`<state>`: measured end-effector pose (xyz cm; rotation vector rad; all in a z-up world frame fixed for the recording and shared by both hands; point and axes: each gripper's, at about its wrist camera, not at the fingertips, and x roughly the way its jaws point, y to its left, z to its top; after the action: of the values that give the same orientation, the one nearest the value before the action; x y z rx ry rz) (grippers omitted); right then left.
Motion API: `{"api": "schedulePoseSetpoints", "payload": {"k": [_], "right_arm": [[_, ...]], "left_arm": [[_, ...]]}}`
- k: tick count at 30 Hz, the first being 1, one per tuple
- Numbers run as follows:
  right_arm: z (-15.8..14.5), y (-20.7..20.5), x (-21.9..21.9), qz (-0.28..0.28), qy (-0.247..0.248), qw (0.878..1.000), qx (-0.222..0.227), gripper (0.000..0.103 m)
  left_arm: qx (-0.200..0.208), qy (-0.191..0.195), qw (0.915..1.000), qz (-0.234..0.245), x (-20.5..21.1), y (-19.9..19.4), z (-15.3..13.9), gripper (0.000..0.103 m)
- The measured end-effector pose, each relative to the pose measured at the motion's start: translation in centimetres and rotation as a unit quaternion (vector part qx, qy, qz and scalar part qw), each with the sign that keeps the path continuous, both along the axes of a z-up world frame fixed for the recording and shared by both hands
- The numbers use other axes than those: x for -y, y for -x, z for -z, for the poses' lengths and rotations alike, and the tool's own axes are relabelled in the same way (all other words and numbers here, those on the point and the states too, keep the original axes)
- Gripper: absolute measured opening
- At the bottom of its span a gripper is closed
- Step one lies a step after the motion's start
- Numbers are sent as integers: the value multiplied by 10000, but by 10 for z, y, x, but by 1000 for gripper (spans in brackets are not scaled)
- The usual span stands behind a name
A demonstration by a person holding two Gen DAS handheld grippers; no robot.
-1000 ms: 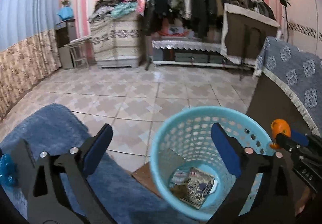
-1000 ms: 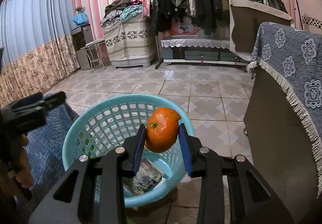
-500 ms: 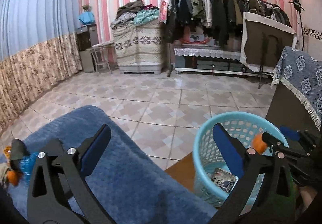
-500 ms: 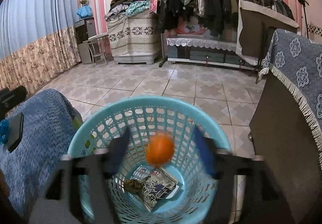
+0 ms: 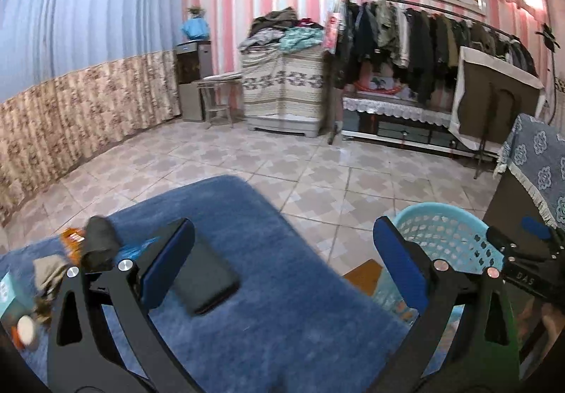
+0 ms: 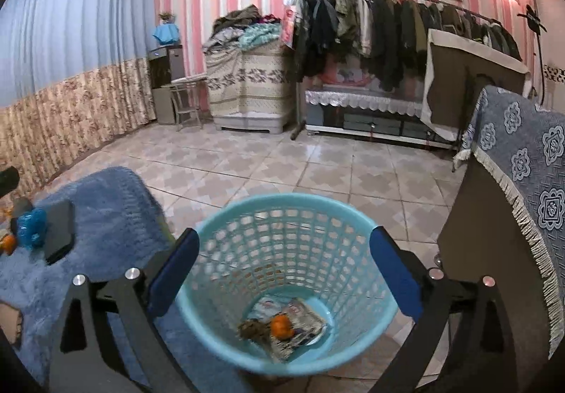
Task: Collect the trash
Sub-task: 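Pull both open grippers back over the rug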
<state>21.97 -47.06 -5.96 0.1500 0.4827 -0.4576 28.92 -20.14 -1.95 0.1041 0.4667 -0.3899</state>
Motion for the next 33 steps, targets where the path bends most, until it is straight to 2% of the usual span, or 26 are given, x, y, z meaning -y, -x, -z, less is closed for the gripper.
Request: {"api": "schedulePoseSetpoints", "payload": {"k": [4,8,14,18,22,25,28,33], "right_arm": [[-13,9,-37,-305,94,9994,104,95],[-25,23,-74,-631,-65,9976,291,95],[-23,32,-128,-1110,-19,9934,273,96],[-11,32,-161,-1357,-44,9906,138,96],[3,32,-186,-1592,-165,9871,37,96],[17,33,-206,-1708,-71,9852,-94,96],[28,28,-218,-1826,-88,9829,-234,96],[36,19,-236,-1947,-32,9803,-335,96]], "left_arm": [[42,19,9993,-373,-48,18,-9,98],[-52,137,9974,-706,-95,29,-14,98],[-104,91,9918,-1270,-163,53,-8,98],[-224,70,9859,-1654,-203,72,6,98],[-546,163,9779,-2010,-237,91,33,98],[-747,144,9729,-2184,-254,101,52,98],[-907,62,9677,-2353,-266,105,69,98],[-949,28,9600,-2633,-293,97,82,98]]}}
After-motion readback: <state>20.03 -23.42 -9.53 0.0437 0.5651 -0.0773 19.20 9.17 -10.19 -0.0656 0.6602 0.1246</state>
